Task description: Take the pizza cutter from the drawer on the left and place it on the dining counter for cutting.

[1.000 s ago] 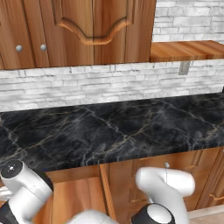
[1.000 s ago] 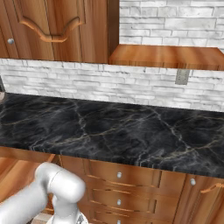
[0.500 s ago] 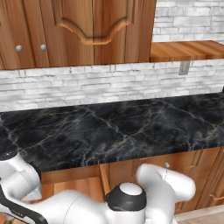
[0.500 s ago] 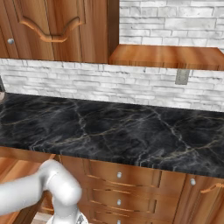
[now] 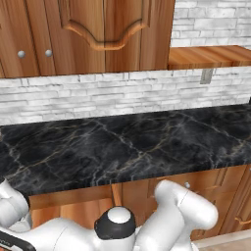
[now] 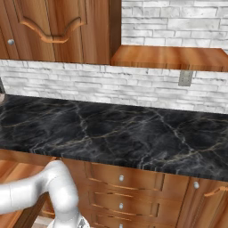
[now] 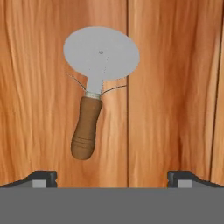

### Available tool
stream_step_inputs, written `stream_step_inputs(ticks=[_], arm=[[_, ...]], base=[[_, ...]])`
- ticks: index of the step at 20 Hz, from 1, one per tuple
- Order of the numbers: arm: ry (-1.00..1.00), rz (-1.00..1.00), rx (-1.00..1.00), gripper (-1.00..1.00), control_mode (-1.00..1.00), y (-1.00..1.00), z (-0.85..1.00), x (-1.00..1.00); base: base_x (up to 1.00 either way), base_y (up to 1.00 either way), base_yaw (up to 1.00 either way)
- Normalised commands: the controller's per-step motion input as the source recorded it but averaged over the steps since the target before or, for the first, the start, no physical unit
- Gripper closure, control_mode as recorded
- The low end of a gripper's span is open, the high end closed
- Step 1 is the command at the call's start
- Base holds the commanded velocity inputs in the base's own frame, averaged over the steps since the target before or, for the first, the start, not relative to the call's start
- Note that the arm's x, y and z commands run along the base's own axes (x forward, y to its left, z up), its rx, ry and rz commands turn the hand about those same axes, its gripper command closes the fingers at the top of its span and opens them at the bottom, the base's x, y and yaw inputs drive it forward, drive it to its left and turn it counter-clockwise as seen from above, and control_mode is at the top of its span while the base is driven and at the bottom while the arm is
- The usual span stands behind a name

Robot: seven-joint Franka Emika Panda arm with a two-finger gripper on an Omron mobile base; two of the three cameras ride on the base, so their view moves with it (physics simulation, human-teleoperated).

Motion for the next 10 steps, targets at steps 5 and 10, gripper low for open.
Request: stream_step_inputs(ticks=[5, 10], arm=[[0.0, 0.0, -0.02, -1.0, -1.0, 0.21, -0.37, 0.34], [0.0, 0.0, -0.06, -1.0, -1.0, 0.47, -0.55, 0.26]], base=[[0.0, 0.0, 0.0], [0.0, 0.0, 0.0]])
